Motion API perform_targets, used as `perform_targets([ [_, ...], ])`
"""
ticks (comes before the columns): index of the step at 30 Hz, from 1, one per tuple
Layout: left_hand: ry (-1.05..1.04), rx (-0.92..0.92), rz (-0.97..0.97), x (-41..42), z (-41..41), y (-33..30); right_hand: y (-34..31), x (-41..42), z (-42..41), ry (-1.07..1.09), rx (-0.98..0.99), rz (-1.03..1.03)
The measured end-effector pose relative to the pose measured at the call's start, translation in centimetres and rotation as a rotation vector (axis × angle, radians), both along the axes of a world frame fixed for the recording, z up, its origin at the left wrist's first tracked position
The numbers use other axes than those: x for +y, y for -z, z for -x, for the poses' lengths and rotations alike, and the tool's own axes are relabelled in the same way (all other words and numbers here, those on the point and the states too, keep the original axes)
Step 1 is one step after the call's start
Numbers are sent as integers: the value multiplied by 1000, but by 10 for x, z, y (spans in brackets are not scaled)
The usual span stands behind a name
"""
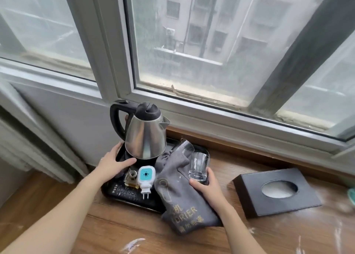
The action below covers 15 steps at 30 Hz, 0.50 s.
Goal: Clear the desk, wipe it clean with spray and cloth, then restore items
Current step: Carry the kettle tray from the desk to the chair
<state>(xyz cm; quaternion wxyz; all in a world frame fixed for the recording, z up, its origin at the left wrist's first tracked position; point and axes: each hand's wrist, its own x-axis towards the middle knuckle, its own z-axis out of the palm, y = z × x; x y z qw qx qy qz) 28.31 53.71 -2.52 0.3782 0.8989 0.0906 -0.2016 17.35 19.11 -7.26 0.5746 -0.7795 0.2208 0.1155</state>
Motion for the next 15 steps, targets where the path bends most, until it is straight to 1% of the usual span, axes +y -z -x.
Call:
perform_targets([
  [2,49,3,-35,9,-12,10,-2,6,3,33,1,24],
  [5,96,15,45,10,-18,4,-17,15,5,63,-22,17],
  [8,155,1,47,12,-20,5,-28,24,6,105,-20,-14],
  [13,197,-6,8,10,-19,13,-38,38,10,114,-2,-13],
  [15,180,-18,25,9,-19,16,-40,39,11,140,16,-35],
])
